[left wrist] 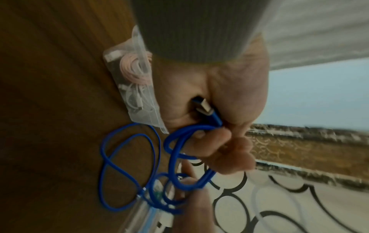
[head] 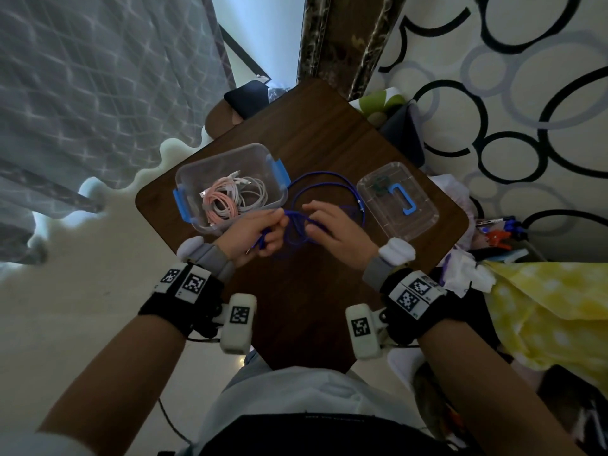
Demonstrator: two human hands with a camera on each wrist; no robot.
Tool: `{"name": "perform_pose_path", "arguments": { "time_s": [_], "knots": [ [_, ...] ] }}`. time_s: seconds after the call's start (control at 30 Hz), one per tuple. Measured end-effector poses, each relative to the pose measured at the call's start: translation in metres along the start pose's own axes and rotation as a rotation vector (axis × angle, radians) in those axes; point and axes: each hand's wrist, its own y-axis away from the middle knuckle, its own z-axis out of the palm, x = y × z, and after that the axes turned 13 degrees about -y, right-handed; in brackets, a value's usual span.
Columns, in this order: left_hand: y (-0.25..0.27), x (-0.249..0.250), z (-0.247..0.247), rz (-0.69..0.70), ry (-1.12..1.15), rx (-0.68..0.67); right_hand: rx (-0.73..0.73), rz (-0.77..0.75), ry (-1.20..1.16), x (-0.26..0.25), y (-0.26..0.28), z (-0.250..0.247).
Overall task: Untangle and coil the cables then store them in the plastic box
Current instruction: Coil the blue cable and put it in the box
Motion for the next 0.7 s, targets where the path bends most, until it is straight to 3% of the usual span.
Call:
{"name": "perform_pose_path", "arguments": {
  "time_s": [0.07, 0.13, 0.27, 0.37, 0.5, 0.57, 0.7],
  "knots": [
    [-0.001, 0.006, -0.002, 0.041, 0.155, 0.042, -0.025, 0.069, -0.069, 0.001, 0.000, 0.010],
    [-0.003, 0.011, -0.002, 0.076, 0.257, 0.065, 0.049, 0.125, -0.142, 0.005, 0.002, 0.016],
    [-0.010, 0.009, 0.005, 0.110, 0.268, 0.055, 0.096, 0.284, -0.229, 0.018, 0.010, 0.013],
    [-0.014, 0.002, 0.009, 0.090, 0.235, 0.043, 0.105, 0.255, -0.248, 0.022, 0.014, 0.006],
    [-0.012, -0.002, 0.004, 0.037, 0.104, 0.146, 0.206, 0.144, -0.346, 0.006, 0.016, -0.001],
    [-0.010, -0.002, 0.002, 0.035, 0.148, 0.170, 0.139, 0.139, -0.440, 0.003, 0.017, 0.000],
    [-0.015, 0.009, 0.010, 0.082, 0.326, 0.178, -0.162, 0.362, -0.358, 0.020, 0.019, 0.009]
  ]
}}
